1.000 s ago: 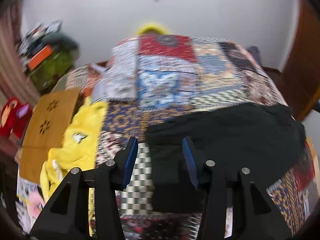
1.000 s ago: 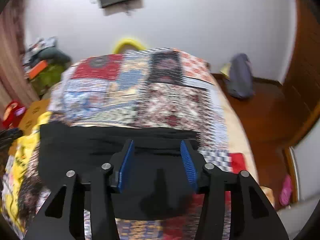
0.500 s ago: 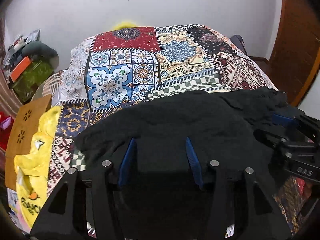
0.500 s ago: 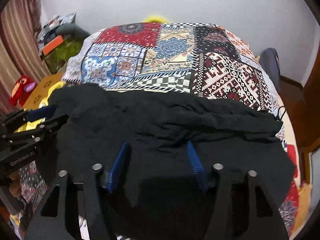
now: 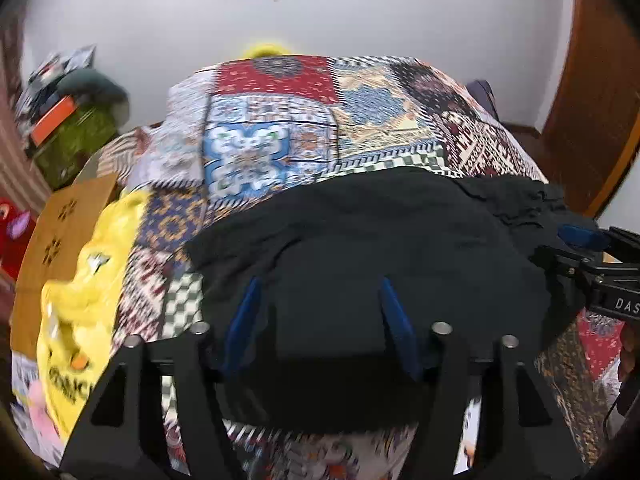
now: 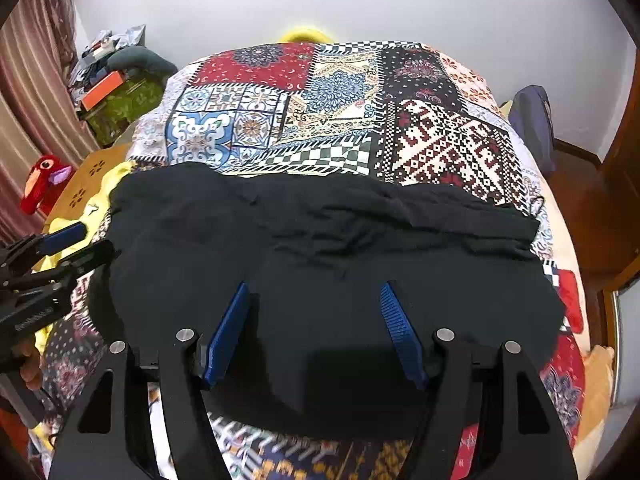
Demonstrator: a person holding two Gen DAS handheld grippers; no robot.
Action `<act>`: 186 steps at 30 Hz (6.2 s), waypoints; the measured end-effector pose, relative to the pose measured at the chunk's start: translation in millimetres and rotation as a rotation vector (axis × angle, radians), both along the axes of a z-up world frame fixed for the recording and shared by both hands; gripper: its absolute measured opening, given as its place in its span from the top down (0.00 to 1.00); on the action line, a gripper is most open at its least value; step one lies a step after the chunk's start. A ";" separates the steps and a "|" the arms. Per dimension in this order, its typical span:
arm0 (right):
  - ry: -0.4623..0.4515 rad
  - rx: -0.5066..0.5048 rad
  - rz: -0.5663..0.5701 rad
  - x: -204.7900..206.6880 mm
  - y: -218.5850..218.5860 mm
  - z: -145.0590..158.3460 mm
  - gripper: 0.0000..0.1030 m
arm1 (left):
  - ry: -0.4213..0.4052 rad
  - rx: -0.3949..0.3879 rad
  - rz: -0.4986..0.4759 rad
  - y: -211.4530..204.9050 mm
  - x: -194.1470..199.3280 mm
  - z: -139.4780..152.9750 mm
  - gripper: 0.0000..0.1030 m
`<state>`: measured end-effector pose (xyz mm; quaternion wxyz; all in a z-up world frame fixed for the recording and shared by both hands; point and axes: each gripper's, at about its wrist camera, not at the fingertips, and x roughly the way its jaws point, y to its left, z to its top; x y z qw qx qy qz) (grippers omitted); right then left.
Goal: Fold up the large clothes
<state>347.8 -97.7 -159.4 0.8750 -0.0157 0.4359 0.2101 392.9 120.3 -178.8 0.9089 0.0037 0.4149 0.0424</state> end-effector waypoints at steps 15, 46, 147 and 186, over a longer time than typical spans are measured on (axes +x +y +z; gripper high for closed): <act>-0.092 -0.034 0.074 -50.4 17.2 24.0 0.34 | 0.068 -0.432 0.254 88.0 -81.7 -42.5 0.23; -0.024 -0.082 0.036 -43.9 29.9 3.3 0.31 | -0.046 -0.815 0.536 112.4 -21.5 -96.7 0.58; 0.010 0.082 -0.150 -114.7 -120.0 27.2 0.24 | -0.149 0.016 -0.282 -112.3 -126.6 88.8 0.32; 0.253 0.208 -0.038 -35.1 -73.4 -57.9 0.07 | 0.062 -0.245 -0.149 -19.8 -82.9 9.1 0.18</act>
